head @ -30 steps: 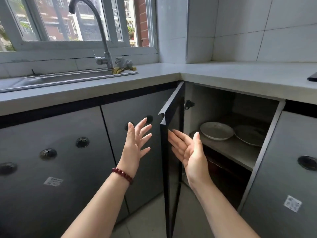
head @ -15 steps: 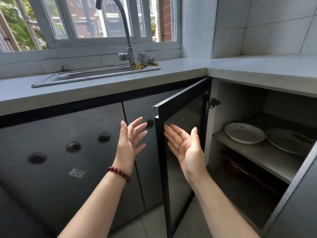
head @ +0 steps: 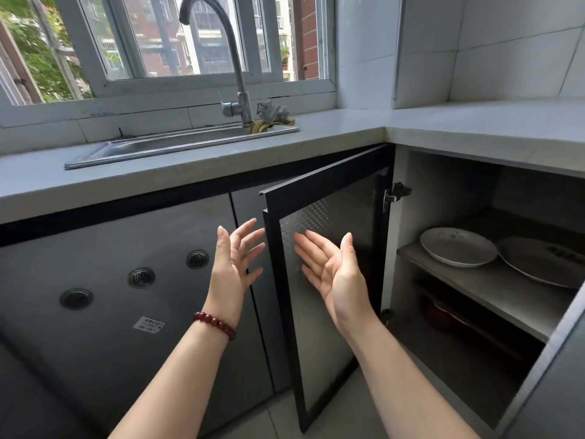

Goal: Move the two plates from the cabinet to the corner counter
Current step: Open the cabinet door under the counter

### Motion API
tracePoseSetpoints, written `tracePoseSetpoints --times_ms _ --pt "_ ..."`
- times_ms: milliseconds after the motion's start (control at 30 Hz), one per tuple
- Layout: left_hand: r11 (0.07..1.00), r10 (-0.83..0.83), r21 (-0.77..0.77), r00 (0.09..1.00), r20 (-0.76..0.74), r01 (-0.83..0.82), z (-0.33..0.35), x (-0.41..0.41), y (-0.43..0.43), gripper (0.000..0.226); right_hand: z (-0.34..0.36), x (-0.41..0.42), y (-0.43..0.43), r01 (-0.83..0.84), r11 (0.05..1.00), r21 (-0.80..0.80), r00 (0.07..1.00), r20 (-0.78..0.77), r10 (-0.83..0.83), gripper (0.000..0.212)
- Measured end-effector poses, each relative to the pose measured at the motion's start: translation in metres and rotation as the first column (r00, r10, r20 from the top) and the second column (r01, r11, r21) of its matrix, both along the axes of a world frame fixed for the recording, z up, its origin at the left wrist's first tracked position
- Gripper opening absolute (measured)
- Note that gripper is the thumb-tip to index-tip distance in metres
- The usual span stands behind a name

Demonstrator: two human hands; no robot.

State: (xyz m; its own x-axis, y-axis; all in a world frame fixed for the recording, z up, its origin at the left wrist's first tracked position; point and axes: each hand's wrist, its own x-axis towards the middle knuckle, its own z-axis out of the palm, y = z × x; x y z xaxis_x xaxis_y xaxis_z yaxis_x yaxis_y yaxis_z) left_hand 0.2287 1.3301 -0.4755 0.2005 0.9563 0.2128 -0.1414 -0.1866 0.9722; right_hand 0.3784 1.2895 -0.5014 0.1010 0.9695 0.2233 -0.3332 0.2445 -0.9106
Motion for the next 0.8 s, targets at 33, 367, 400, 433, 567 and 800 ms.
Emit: tracePoseSetpoints --times_ms 33,367,400,433,567,800 --pt "1.000 -0.002 0.001 1.000 0.005 0.002 0.000 -0.001 0.000 0.070 0.000 0.000 0.000 0.000 1.000 0.002 1.000 0.001 0.000 0.065" --pt "1.000 -0.004 -0.003 1.000 0.008 0.004 -0.001 0.000 0.002 0.069 0.002 0.006 -0.004 0.032 0.999 0.014 0.999 -0.020 -0.031 0.066" --pt "1.000 -0.011 -0.007 1.000 0.007 0.011 0.000 0.001 0.002 0.071 0.002 0.006 -0.005 0.035 0.999 0.013 0.999 -0.022 -0.034 0.066" --pt "1.000 -0.016 -0.009 1.000 0.006 0.016 0.000 0.002 0.002 0.073 0.002 0.007 -0.006 0.038 0.999 0.012 0.999 -0.022 -0.038 0.065" --pt "0.999 -0.033 -0.007 0.999 0.007 0.033 0.003 0.008 0.000 0.073 0.003 0.011 -0.010 0.058 0.998 0.014 0.998 -0.015 -0.058 0.063" --pt "0.998 -0.062 0.005 0.998 0.003 0.062 0.008 0.025 -0.010 0.065 0.007 0.024 -0.021 0.083 0.996 0.027 0.996 -0.024 -0.082 0.064"
